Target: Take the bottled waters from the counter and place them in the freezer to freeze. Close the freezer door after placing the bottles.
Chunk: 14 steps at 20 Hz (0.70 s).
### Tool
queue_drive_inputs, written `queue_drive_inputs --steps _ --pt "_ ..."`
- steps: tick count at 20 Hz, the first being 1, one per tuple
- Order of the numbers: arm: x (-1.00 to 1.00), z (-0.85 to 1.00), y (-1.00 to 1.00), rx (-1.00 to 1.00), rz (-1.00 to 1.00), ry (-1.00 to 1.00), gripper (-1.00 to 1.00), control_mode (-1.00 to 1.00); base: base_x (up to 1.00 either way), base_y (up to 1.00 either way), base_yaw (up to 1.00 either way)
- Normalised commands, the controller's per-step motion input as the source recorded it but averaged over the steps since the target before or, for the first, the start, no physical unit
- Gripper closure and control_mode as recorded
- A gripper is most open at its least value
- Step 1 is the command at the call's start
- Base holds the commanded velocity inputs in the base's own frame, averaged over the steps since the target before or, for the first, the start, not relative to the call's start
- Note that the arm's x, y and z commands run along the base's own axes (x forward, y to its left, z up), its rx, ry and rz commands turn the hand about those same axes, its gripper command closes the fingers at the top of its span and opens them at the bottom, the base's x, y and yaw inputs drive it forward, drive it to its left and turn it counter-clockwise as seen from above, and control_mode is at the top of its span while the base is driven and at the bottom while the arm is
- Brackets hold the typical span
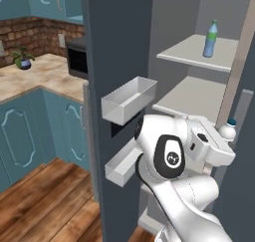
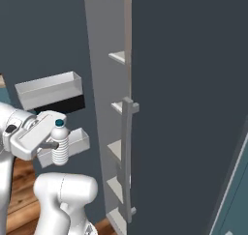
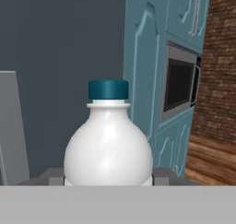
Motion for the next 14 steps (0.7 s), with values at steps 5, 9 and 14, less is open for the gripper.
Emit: queue_drive_inputs --steps 5,9,14 --pt "0.00 0.00 0.00 0.00 0.00 0.00 1.00 1.00 0.41 -0.19 0.11" --pt "0.00 0.00 0.00 0.00 0.00 0.00 1.00 1.00 0.20 0.00 0.09" --pt "0.00 0.00 0.00 0.00 0.00 0.00 1.00 1.00 0.00 0.00 0.00"
